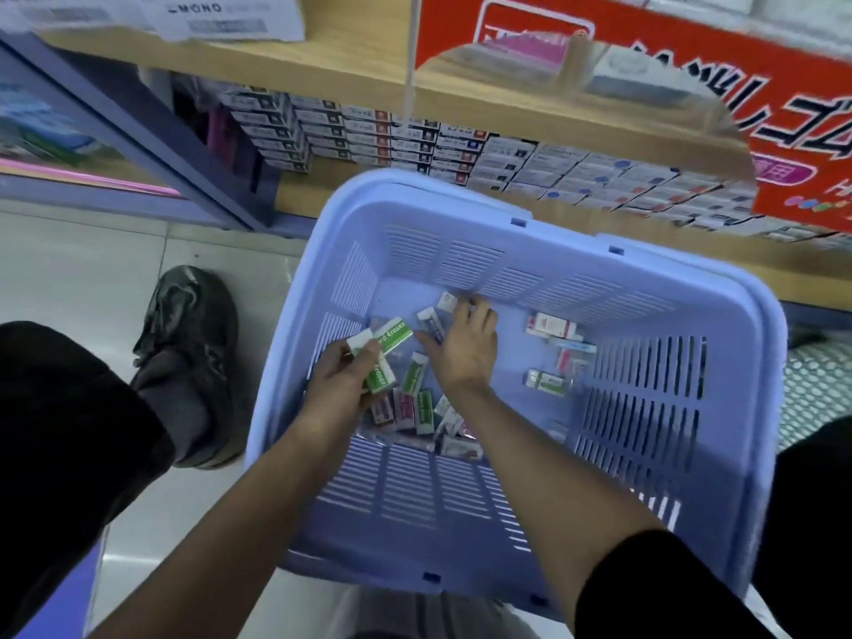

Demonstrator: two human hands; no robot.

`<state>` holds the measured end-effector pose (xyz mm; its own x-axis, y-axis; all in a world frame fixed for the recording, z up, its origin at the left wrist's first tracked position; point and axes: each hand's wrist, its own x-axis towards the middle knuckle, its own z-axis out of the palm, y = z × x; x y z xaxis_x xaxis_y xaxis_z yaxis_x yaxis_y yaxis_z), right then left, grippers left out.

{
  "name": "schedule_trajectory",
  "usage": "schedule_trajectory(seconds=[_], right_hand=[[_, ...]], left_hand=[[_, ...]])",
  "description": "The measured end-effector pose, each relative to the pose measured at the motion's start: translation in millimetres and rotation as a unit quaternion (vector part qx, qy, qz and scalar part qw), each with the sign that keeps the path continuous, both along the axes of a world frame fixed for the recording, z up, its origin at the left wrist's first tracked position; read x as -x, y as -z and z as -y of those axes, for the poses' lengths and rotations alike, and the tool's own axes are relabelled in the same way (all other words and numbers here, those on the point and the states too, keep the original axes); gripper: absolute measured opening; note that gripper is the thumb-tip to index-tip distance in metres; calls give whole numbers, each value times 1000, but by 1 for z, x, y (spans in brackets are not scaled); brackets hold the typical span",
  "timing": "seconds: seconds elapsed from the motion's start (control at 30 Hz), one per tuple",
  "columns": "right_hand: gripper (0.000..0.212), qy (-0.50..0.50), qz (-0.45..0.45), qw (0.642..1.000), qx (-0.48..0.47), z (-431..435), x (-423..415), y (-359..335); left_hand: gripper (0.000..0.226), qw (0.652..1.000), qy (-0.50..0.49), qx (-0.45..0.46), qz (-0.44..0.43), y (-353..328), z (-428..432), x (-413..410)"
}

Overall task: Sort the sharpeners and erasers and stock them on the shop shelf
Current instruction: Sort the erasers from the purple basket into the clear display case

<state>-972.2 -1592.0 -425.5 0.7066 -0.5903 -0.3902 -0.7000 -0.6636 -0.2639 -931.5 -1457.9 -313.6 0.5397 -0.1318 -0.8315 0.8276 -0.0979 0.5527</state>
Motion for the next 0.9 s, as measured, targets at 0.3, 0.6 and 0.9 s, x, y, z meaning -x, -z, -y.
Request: schedule_trajectory(seconds=[0.3, 0.6, 0.9], right_hand=[[69, -54, -59, 997, -8, 9, 7, 3], [50, 67, 68, 946, -309, 38, 15, -118], [42, 32, 156, 913, -375, 34, 36, -294]], left_hand=[[6, 1000, -1, -26, -11, 3, 1, 2], [7, 998, -1, 64, 3, -43, 16, 6], [7, 980, 69, 186, -9, -157, 38, 15]])
